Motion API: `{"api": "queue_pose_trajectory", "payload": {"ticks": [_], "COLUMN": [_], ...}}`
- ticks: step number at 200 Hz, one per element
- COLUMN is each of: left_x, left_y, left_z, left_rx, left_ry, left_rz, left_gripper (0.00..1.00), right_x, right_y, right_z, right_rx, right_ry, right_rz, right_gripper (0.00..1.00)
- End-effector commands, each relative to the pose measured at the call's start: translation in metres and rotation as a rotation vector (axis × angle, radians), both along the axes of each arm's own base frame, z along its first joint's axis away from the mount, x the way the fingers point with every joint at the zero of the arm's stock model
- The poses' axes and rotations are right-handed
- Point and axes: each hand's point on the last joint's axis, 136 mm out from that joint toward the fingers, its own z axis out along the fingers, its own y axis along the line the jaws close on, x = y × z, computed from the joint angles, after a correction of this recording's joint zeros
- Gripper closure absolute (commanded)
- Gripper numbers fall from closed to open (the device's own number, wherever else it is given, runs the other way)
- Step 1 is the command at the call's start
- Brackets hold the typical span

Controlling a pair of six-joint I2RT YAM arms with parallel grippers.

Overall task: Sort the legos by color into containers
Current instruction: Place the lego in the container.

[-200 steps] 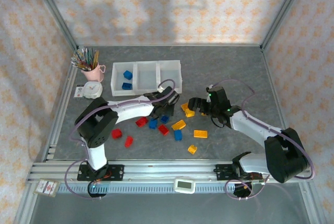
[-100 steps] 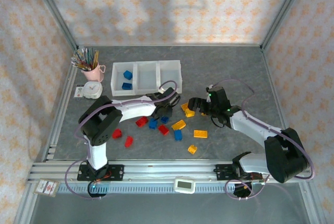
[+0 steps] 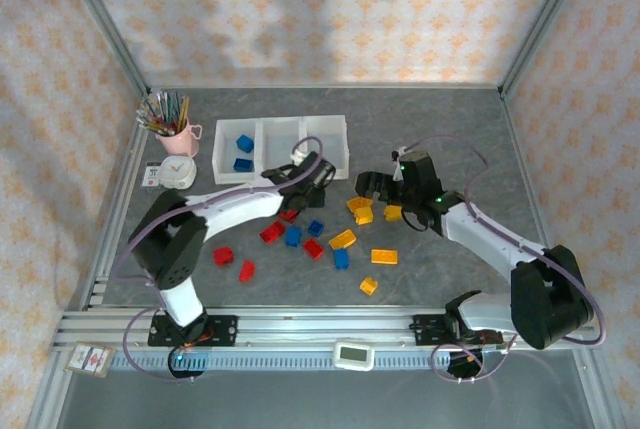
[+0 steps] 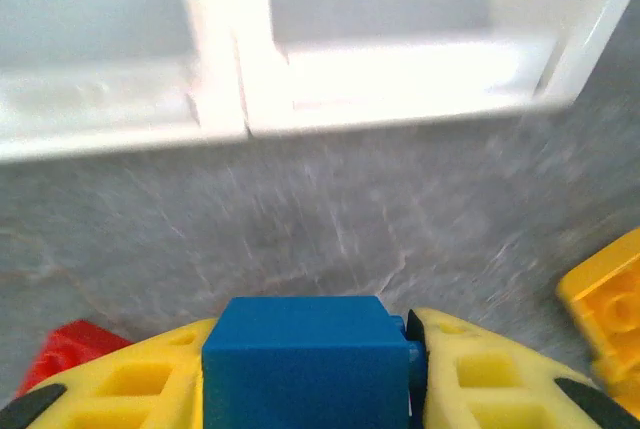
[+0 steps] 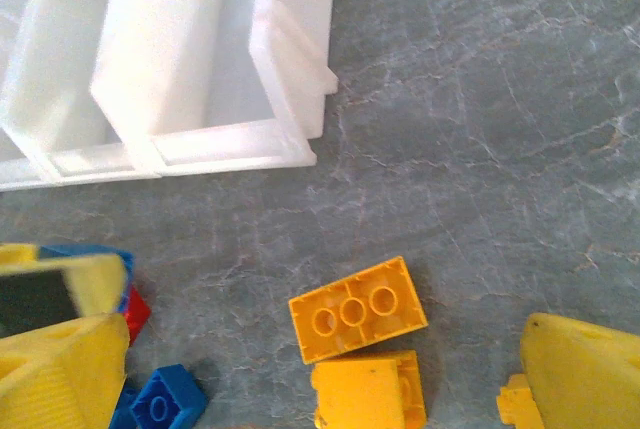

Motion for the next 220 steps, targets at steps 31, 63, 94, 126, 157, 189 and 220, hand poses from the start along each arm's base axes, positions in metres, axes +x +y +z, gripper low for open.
{"api": "queue_pose_trajectory", "payload": {"ticks": [31, 63, 94, 126, 157, 189, 220], "left_x": [0.024, 0.046, 0.079, 0.112, 0.132, 0.144, 0.143], "left_y": [0.092, 0.146, 0.177, 0.194, 0.214, 0.215, 0.213], "left_z": [0.08, 0.103, 0.1, 0.076, 0.047, 0.04, 0.056], "left_rx": [-0.064, -0.039, -0.04, 0.011, 0.025, 0.034, 0.024], "left_ry": [-0.216, -0.293, -0.313, -0.264, -0.217, -0.198, -0.218], "left_rz": [0.277, 0.418, 0.513, 0.573, 0.627, 0.618, 0.598], "left_gripper": [0.68, 0.68, 0.68, 0.69, 0.68, 0.49, 0.36], "right_x": [0.0, 0.011, 0.026, 0.034, 0.037, 0.038, 0.04], "right_y": [0.03, 0.048, 0.056, 0.059, 0.059, 0.058, 0.056], "right_z": [0.009, 0.014, 0.014, 0.011, 0.009, 0.007, 0.009], "right_rx": [0.023, 0.033, 0.049, 0.041, 0.034, 0.024, 0.009], "right_ry": [-0.013, -0.035, -0.042, -0.044, -0.043, -0.039, -0.046], "right_rz": [0.064, 0.066, 0.05, 0.044, 0.041, 0.035, 0.032], "right_gripper": [0.0, 0.0, 0.0, 0.0, 0.0, 0.0, 0.0]}}
